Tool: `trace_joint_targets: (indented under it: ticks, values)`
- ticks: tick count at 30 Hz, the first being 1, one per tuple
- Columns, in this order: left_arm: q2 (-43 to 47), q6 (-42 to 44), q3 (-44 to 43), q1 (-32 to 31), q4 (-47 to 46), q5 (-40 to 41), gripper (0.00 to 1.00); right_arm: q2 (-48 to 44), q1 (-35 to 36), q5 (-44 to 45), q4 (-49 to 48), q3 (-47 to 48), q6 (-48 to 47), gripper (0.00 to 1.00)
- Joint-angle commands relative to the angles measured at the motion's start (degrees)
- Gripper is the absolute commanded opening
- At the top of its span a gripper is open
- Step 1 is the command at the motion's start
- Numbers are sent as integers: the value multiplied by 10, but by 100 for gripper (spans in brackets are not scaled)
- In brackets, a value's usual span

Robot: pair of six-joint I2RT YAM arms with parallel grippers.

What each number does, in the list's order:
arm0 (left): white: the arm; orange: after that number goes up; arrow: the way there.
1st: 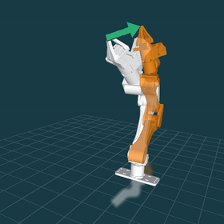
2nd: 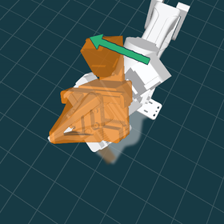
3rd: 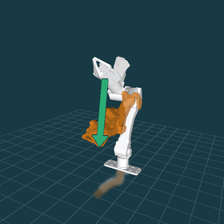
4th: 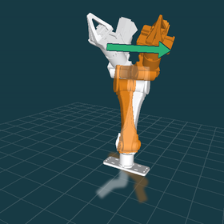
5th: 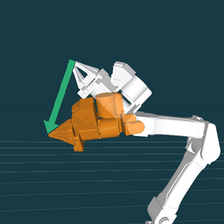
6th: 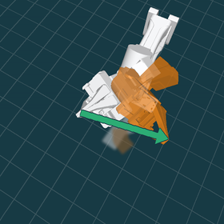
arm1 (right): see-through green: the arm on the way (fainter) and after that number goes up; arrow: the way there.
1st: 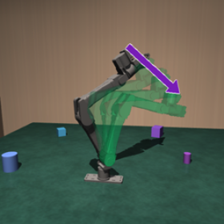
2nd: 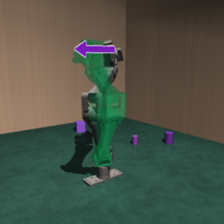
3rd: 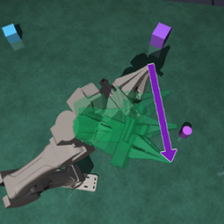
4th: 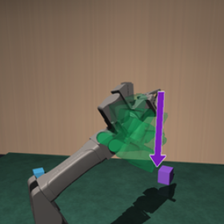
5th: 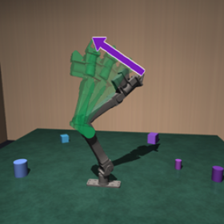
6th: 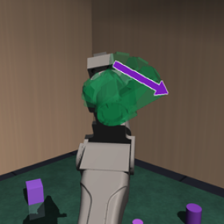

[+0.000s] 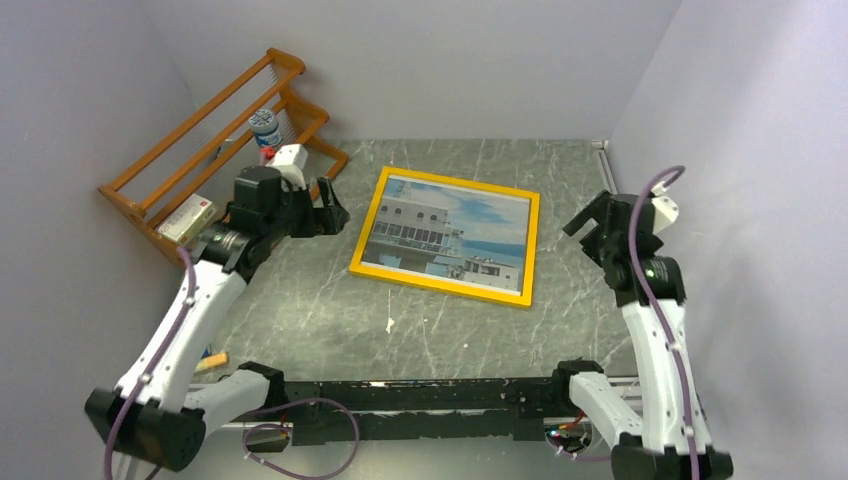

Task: Put the photo into the frame
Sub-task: Reset both arms

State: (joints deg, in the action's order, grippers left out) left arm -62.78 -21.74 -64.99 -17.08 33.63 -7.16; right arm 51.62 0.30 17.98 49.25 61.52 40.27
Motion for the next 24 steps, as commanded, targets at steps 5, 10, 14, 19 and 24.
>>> trace_joint_targets:
  ticks: [5, 10, 14, 19, 24]
  values:
    - [130, -13, -90, -1, 131, 70, 94, -70, -1, 37, 195, 193, -49, 99]
    - [169, 3, -165, -1, 215, 101, 94, -79, -1, 47, 258, 296, -60, 99]
    - [185, 2, -208, -1, 270, 132, 94, -86, -1, 52, 285, 341, -68, 99]
    - [199, 4, -231, -1, 309, 142, 94, -94, -1, 53, 305, 356, -68, 99]
    - [202, 2, -235, -1, 325, 142, 94, -99, -1, 52, 310, 337, -71, 99]
